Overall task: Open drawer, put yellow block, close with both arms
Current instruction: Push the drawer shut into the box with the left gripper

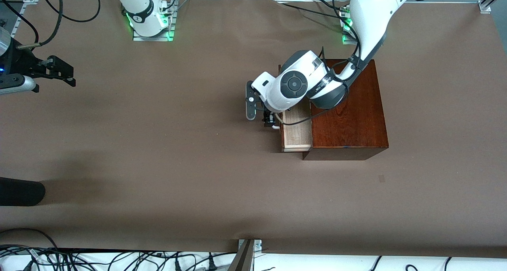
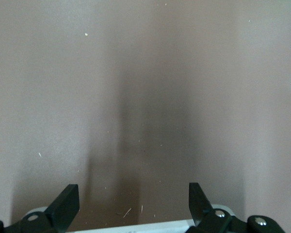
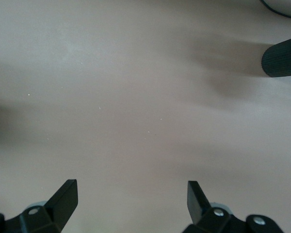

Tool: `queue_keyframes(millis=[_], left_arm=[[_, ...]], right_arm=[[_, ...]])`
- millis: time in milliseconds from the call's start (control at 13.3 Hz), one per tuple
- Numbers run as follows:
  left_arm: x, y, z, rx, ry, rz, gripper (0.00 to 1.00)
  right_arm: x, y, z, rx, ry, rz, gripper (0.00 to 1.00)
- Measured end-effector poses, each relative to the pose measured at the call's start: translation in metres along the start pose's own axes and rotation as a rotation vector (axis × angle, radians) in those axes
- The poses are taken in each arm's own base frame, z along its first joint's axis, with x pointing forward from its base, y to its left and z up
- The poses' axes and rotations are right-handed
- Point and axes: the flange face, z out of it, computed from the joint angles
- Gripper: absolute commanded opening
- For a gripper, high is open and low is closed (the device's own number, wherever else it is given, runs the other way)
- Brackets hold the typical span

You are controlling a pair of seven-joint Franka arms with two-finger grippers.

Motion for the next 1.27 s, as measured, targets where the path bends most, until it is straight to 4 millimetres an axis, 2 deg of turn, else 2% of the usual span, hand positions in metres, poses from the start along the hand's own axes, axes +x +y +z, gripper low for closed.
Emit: queue_keyframes(millis=[599, 1274], left_arm=[[-0.013, -0.003, -0.005, -0.030, -0.081, 0.010, 1.00], [-0.038, -0.010, -0.013, -0.076, -0.215, 0.005, 1.00]], right_arm=[[0.000, 0.000, 0.000, 0.000, 0.000, 0.000, 1.00], [0.000, 0.000, 0.000, 0.000, 0.000, 0.000, 1.00]])
